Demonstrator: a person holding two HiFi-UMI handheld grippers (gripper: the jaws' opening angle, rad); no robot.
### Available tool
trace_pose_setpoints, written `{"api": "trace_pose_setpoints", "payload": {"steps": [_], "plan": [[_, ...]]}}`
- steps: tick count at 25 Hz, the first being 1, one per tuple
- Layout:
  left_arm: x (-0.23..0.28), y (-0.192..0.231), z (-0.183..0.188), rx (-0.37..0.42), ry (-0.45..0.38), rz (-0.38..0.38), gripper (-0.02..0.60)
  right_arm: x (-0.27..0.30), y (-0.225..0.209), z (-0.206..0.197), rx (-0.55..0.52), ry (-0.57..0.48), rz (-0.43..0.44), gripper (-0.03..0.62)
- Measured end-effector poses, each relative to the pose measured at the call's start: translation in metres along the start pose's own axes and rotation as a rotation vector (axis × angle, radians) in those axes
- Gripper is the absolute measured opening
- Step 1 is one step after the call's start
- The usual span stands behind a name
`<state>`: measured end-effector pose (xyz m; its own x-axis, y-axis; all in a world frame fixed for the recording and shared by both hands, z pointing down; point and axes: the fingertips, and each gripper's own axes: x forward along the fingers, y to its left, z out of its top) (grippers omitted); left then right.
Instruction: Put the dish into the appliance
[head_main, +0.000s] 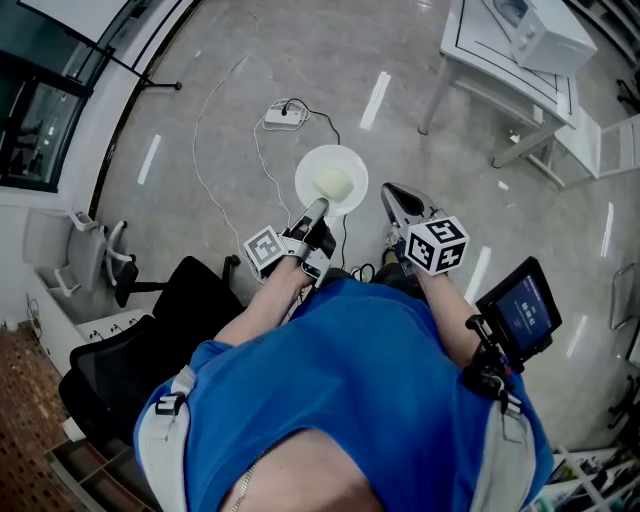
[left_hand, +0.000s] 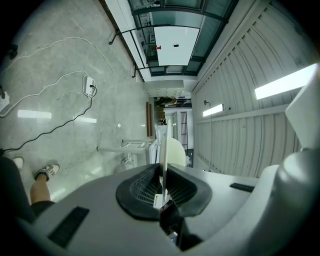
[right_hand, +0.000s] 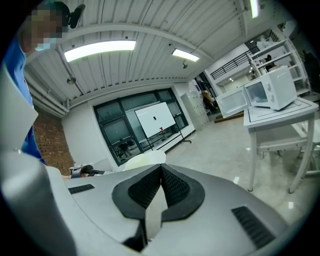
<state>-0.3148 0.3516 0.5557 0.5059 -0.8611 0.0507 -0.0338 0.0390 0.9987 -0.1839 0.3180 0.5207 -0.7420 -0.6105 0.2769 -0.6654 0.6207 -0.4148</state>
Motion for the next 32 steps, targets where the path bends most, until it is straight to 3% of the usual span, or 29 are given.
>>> {"api": "trace_pose_setpoints", "payload": {"steps": [6, 11, 15, 22, 32], "plan": [[0.027, -0.004, 0.010, 0.003, -0.020, 0.001, 0.026, 0.021, -0.022, 0.019, -0.001, -0.005, 0.026, 0.002], [0.099, -0.006, 0.029, 0.012, -0.034, 0.008, 0.026, 0.052, -0.085, 0.054, 0.007, -0.008, 0.033, 0.002], [0.130, -0.012, 0.030, 0.014, -0.030, -0.001, 0.026, 0.054, -0.109, 0.069, 0.010, -0.010, 0.030, 0.002], [0.127, -0.008, -0.002, 0.027, 0.004, -0.007, 0.026, 0.026, -0.109, 0.052, 0.023, -0.018, 0.050, 0.002], [0.165, -0.013, -0.006, 0.036, 0.026, 0.000, 0.026, 0.030, -0.137, 0.064, 0.054, -0.025, 0.067, 0.002]]}}
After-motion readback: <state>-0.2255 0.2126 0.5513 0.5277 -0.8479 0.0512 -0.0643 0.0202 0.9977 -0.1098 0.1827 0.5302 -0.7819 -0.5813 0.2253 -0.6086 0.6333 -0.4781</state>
